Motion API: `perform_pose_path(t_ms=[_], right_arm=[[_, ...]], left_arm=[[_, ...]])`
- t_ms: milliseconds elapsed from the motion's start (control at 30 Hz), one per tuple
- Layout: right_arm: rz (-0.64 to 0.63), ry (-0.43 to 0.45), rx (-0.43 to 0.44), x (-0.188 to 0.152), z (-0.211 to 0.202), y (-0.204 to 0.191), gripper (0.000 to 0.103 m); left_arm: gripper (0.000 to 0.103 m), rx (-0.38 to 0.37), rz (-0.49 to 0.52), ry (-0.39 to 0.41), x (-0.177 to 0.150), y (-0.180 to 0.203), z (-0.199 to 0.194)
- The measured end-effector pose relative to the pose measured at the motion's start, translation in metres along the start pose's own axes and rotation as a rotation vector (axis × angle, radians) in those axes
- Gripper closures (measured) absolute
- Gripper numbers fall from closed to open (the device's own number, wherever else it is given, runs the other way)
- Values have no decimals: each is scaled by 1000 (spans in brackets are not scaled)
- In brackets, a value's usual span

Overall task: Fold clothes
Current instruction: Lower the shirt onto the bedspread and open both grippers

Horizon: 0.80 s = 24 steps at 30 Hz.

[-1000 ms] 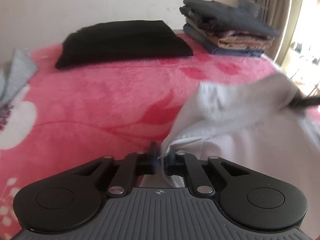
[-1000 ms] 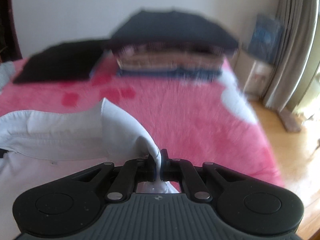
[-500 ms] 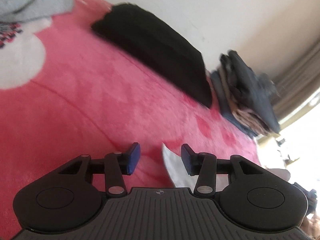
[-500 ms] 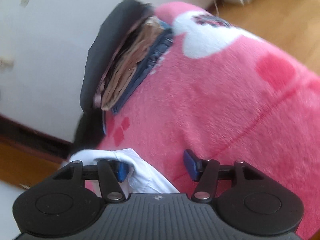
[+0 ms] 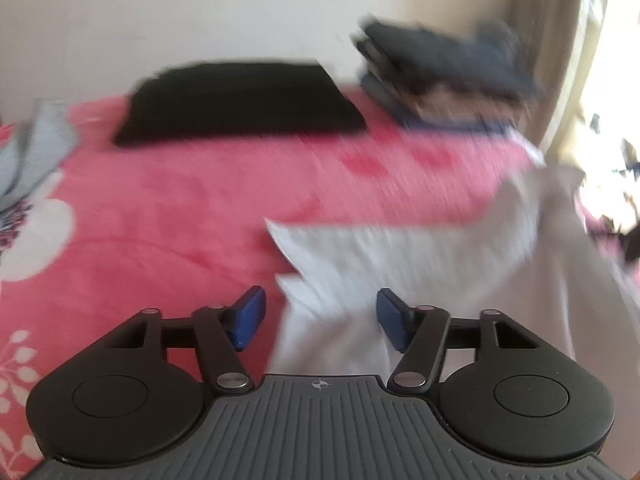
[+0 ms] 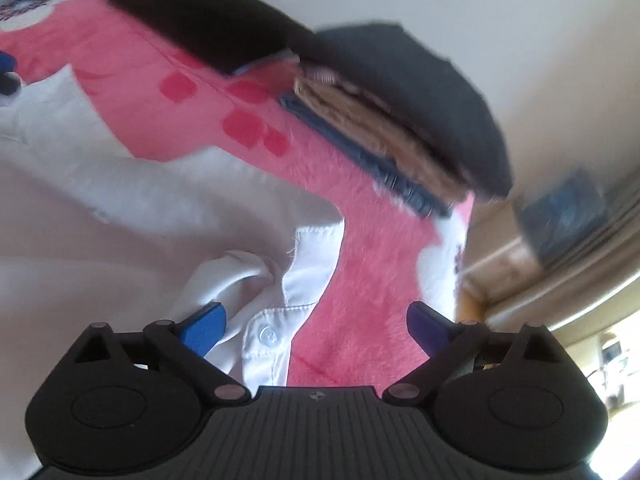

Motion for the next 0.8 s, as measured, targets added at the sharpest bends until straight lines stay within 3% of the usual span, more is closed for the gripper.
perform_pose_path(t_ms=[133, 167, 233, 300, 367, 400, 433, 500, 533, 600, 633, 667, 733, 800], right_arm=[[281, 82, 93, 3, -19, 26, 5], [362, 87, 111, 4, -15, 34, 6], [534, 83, 150, 6, -3, 52, 21], [719, 47, 230, 4, 19, 66, 28], [860, 15, 329, -3, 39, 73, 30], [921, 1, 394, -7, 48, 73, 45], [955, -4, 417, -10, 53, 73, 71], [1002, -7, 427, -18, 61, 73, 97], [1015, 16, 436, -20, 61, 74, 98], [1040, 98, 457, -20, 54, 79, 98], [1050, 120, 458, -21, 53, 80, 98], [1054, 112, 448, -23, 56, 80, 98], [1064, 83, 429, -29, 63, 80, 98], [1083, 65, 427, -33, 68, 80, 98]], left_arm=[[44, 54, -15, 7, 0, -2, 7], [51, 52, -39, 12, 1, -4, 8], [63, 48, -77, 21, 3, -8, 9], [70, 41, -74, 27, 5, -7, 11], [91, 32, -69, 43, 5, -5, 10], [94, 39, -65, 58, 6, -4, 7], [98, 57, -63, 81, 6, -4, 3], [98, 78, -70, 135, 6, -5, -9], [98, 84, -76, 163, 7, -5, -15], [96, 62, -100, 170, 5, -8, -20], [90, 27, -128, 142, 3, -12, -16], [69, -7, -165, 107, 1, -16, -12], [41, -45, -277, 53, -2, -29, -8], [39, -77, -389, 87, 2, -41, -9]])
Point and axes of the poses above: each gripper's, at about its wrist camera, not at the fingertips, and z roughly the way its jaws point, y to its right, x to its top, the point moved 6 cm from there along z, roughly the way its jaws point, and after that the axes turned 10 degrees about z, right-handed, at the moved point
